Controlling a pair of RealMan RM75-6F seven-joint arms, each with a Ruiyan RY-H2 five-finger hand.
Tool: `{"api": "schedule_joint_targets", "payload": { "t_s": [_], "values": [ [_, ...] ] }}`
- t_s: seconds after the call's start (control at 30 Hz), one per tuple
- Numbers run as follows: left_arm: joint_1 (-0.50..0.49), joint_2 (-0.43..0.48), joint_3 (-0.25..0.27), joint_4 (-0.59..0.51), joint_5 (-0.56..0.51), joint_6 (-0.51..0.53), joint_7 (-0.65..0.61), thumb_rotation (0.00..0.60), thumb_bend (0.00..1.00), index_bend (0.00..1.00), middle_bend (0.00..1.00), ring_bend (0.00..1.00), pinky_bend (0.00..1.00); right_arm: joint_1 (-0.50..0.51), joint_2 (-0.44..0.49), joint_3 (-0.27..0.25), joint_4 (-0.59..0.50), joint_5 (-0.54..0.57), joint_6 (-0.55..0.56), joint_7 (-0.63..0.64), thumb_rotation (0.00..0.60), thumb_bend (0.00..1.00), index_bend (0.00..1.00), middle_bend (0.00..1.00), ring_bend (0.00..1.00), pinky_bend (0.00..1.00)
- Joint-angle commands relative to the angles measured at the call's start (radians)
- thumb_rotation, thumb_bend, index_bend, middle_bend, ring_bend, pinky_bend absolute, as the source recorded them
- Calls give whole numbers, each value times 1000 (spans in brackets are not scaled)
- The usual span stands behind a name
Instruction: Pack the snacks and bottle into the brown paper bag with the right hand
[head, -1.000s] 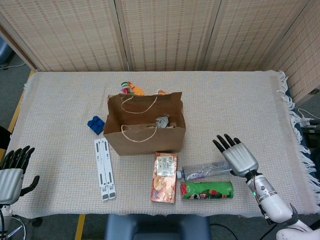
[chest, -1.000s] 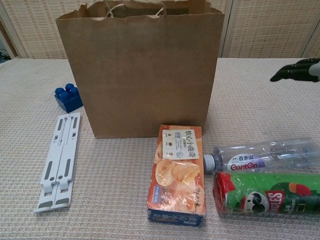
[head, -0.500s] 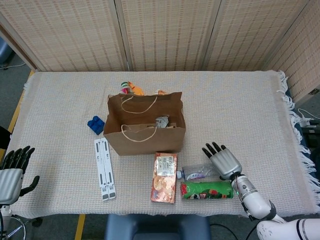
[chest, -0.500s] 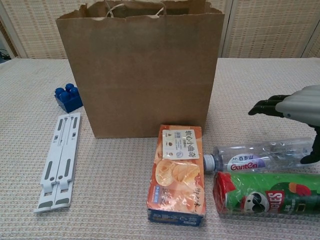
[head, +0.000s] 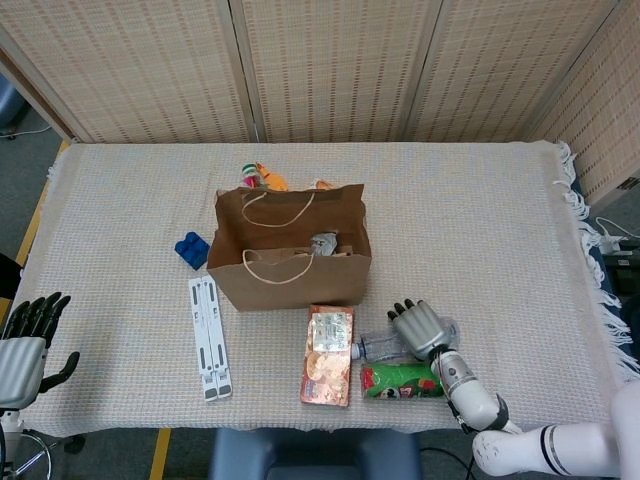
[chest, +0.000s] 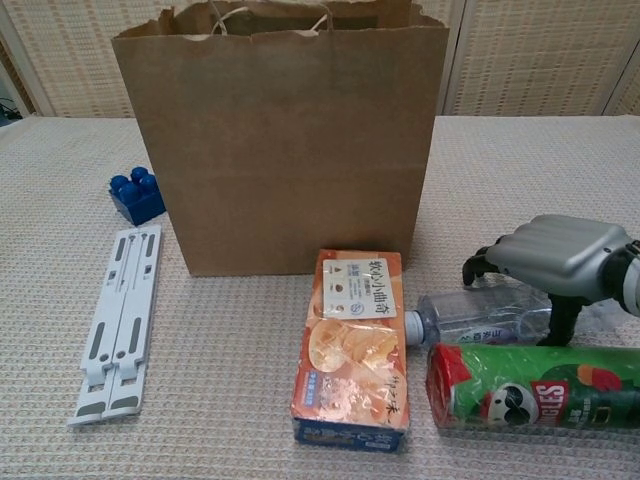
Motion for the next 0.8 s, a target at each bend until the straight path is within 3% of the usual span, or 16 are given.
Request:
{"api": "schedule_joint_targets", "payload": {
  "t_s": [0.03,0.13,0.37,0.5,0.63,0.8],
  "values": [
    [0,0,0,0,0,0,-2,600,350,2,0,0,0,-17,6,-3,1,-58,20,41,600,201,631,512,558,745],
    [0,0,0,1,0,0,-2,600,351,2,0,0,0,-36,58,1,-37,-108,47,91,600,216,708,573,630,779],
    [0,-1,0,-1,0,1,5,600,351,2,0,0,0,-98,250,45,-189,-245,131,295,600,217,713,577,636,785],
    [2,-4,-1,-3,-2,4,14,600,351,2,0,0,0,-120,348,85,-280,-331,196,351,600,217,713,577,636,786],
    [2,-6,-2,-5,-4,6,23,600,350,2,0,0,0,-116,408,169,-376,-384,283,320,600,217,713,577,636,785],
    [3,-6,-2,-6,-5,7,24,600,351,2,0,0,0,-60,379,312,-424,-323,343,243,600,217,713,577,636,779]
  ]
}}
